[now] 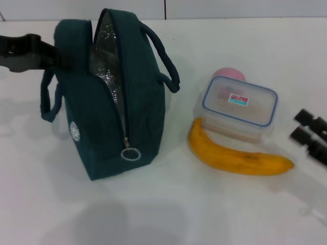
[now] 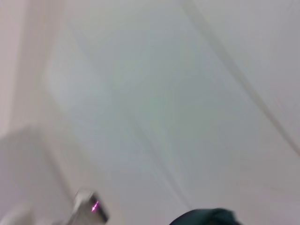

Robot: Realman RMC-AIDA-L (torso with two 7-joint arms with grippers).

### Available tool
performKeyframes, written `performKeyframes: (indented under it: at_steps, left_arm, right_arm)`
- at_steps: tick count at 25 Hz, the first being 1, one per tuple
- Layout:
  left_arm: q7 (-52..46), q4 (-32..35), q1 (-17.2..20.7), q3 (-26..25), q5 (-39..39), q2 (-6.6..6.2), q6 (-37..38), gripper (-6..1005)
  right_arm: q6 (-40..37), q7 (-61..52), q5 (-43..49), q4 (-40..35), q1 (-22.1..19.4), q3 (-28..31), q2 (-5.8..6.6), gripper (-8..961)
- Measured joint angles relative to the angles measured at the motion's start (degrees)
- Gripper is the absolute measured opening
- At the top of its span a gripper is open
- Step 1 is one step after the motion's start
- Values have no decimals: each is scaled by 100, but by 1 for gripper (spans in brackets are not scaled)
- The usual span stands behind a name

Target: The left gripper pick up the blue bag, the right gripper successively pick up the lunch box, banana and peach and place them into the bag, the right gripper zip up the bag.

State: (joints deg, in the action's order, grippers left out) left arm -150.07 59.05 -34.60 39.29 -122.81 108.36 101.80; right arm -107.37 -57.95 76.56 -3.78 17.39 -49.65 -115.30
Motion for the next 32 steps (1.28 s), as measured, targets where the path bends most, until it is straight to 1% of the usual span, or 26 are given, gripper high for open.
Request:
performKeyframes:
  at_steps: [2,4,6,9,11,14,17,19,21,27,32]
  left_arm:
    - [-2,2,63,0,155,-35,2,39]
    - [-3,8,121,0,272,-59,6,39]
    - [-1,13,156,0,357,-66,10,39]
    - [14,10,172,0,397,-68,11,39]
    - [26,5,173,0,399,-68,13,39]
    - [26,17,177,0,400,-67,18,39]
    - [13,27,183,0,402,-63,26,39]
    - [9,29,183,0,403,-64,29,39]
    - [8,30,183,0,404,-69,31,39]
    - [27,43,169,0,407,-73,33,39]
    - [31,45,124,0,407,-72,32,39]
  right_arm:
    - [109,-966,-360,-20,-119,-1,32,806]
    - [298,-1705,-579,-45,-194,-1,97,806]
    - [537,-2508,-686,-58,-221,0,211,805]
    - [829,-3389,-684,-63,-143,-29,365,805]
    - [1002,-3908,-626,-67,-37,-69,459,804]
    - [1279,-4381,-457,-77,112,-83,553,804]
    - [1675,-4729,-161,-80,269,-89,607,803]
    - [1894,-4827,-1,-80,343,-93,617,803]
    - [2087,-4863,74,-80,390,-96,595,803]
    - [2626,-4891,117,-125,560,-98,401,802]
    - [2850,-4898,176,-161,752,-98,328,801]
